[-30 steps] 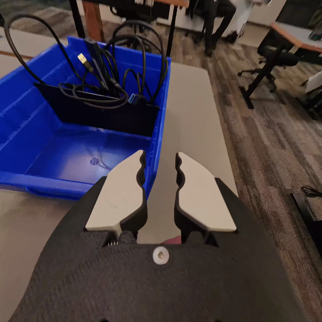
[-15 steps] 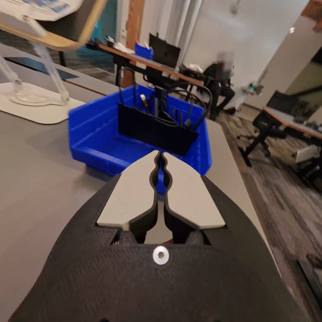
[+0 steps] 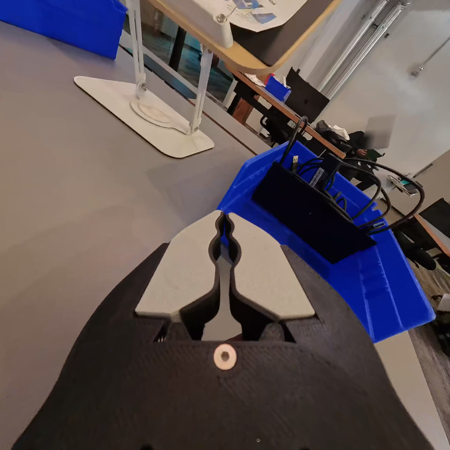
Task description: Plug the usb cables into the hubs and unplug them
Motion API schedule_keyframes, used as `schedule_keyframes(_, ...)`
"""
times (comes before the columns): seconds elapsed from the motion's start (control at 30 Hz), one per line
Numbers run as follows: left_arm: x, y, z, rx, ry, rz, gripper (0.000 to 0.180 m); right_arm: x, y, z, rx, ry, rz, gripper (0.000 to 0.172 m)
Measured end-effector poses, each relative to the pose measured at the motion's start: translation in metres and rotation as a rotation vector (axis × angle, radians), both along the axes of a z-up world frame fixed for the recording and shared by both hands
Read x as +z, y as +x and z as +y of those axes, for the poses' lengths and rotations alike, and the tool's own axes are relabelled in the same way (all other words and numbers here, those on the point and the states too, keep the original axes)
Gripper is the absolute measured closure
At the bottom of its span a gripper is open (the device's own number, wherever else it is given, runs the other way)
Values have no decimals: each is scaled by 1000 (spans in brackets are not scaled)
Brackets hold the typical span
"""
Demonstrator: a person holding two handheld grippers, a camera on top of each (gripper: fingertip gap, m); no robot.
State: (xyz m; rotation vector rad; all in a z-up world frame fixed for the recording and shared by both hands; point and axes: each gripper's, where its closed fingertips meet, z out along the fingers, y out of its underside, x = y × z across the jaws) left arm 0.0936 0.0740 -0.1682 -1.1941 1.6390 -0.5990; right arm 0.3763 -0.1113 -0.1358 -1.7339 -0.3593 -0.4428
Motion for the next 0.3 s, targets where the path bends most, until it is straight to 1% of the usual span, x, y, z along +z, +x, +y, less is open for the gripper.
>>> schedule_keyframes(0.13,-2,2,-3,-6,14,13,171,-8,6,2,-12,-39,16,171)
schedule_keyframes(0.3,1,-2,-7,-8,15,-6,169,-16,5,5,-30,-81,-46,170)
